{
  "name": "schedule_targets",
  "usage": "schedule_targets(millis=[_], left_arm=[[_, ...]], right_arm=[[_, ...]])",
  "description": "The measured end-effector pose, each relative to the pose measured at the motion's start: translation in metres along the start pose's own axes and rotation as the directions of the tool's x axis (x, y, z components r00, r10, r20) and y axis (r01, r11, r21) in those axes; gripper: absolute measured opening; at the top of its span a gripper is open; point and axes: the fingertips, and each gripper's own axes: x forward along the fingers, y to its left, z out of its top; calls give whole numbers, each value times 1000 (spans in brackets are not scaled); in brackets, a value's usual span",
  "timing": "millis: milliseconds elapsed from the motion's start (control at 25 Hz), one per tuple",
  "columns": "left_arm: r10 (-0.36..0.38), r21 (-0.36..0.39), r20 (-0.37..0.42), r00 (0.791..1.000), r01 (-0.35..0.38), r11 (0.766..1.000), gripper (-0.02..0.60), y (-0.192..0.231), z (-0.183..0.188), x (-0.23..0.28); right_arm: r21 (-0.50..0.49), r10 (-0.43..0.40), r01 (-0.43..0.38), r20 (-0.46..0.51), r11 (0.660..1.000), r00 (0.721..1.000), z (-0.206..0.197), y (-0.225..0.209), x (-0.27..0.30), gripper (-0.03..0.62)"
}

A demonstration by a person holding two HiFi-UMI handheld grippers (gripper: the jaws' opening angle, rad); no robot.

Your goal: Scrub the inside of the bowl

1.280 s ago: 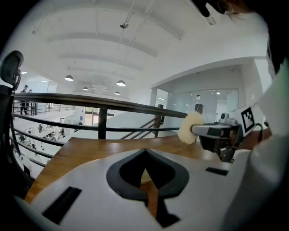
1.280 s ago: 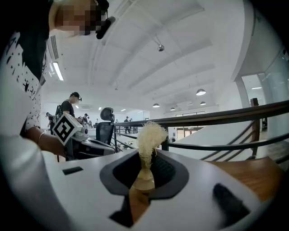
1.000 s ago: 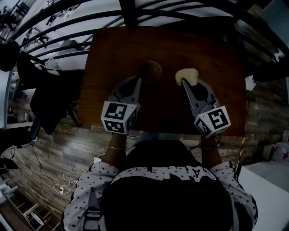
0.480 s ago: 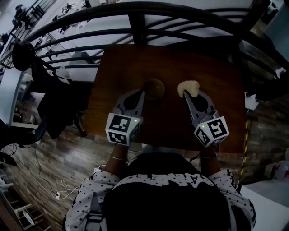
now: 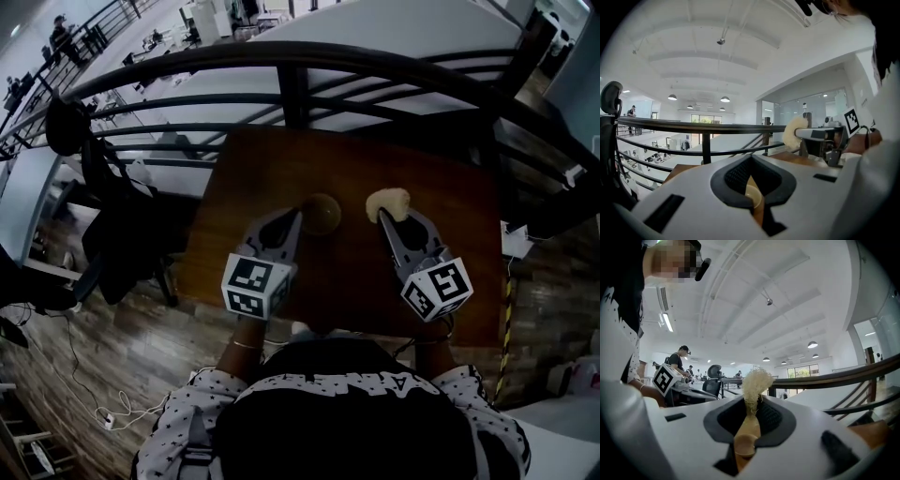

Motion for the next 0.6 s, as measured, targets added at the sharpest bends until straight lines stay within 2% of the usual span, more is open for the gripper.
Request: schedule_targets(millis=[280,600], left_arm=[[-16,18,24,1000,16,1000,14,-5,16,0],[-11,14,28,1000,11,1000,14,-2,17,-2]], right_arm=[[-25,23,-23,2,999,1000,12,6,4,61],[-28,17,-17,3,999,1000,13,5,6,61]])
